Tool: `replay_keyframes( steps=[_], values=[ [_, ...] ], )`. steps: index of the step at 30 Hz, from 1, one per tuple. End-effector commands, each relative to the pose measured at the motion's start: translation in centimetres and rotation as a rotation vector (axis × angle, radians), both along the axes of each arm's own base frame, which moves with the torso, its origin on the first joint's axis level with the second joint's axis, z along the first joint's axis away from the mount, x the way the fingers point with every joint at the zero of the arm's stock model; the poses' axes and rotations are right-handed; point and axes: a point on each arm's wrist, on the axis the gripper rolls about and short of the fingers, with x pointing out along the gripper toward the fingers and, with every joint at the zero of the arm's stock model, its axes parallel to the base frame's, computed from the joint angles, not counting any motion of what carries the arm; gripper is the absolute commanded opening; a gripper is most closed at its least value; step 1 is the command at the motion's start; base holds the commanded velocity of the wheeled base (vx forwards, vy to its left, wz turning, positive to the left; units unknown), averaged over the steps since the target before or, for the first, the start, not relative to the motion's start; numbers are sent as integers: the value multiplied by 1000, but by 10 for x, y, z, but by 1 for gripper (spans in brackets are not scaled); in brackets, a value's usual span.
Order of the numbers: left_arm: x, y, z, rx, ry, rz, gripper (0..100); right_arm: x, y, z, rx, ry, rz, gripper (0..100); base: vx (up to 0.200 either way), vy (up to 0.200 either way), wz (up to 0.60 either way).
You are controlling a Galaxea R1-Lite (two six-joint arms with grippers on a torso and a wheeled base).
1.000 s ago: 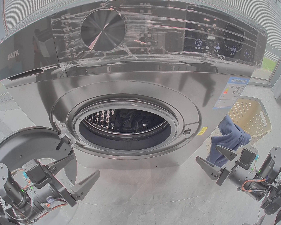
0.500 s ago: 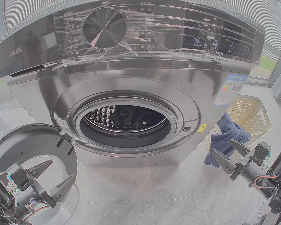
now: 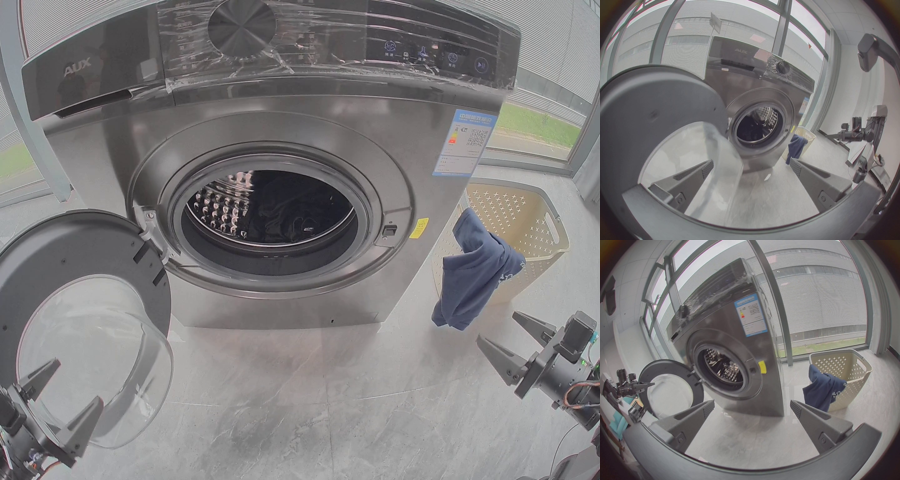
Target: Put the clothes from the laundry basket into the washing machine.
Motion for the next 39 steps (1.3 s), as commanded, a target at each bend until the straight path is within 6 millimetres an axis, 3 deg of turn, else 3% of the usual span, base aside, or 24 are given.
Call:
replay_keyframes(
  steps=[1,6,12,15,24,27,28,33,39],
  values=[
    [-38,14,-23,-15,-76,83,100,-37,-25,6,7,-57,-26,100,-200,0,0],
    [-48,15,-40,-48,-38,138,100,-49,-40,-2,-19,-9,-124,100,-120,0,0],
    [-48,15,-41,-65,-28,137,100,-72,-53,-14,-37,26,-191,100,0,0,0],
    [-48,15,-44,-48,-3,147,100,-93,-62,-25,-59,10,-245,100,0,-133,0],
    [-48,15,-51,28,34,394,100,-118,-66,-36,-103,-86,-381,100,0,-133,0],
    [-52,14,-52,28,-9,373,100,-126,-65,-47,-119,-73,-382,100,0,0,0],
    [-56,11,-53,36,-50,296,100,-136,-63,-61,-126,-57,-356,100,0,0,0],
    [-56,13,-59,112,3,387,100,-137,-66,-66,-152,-29,-474,100,0,0,0],
    [-55,13,-60,101,3,361,100,-138,-65,-67,-173,-49,-415,100,0,0,0]
  ],
)
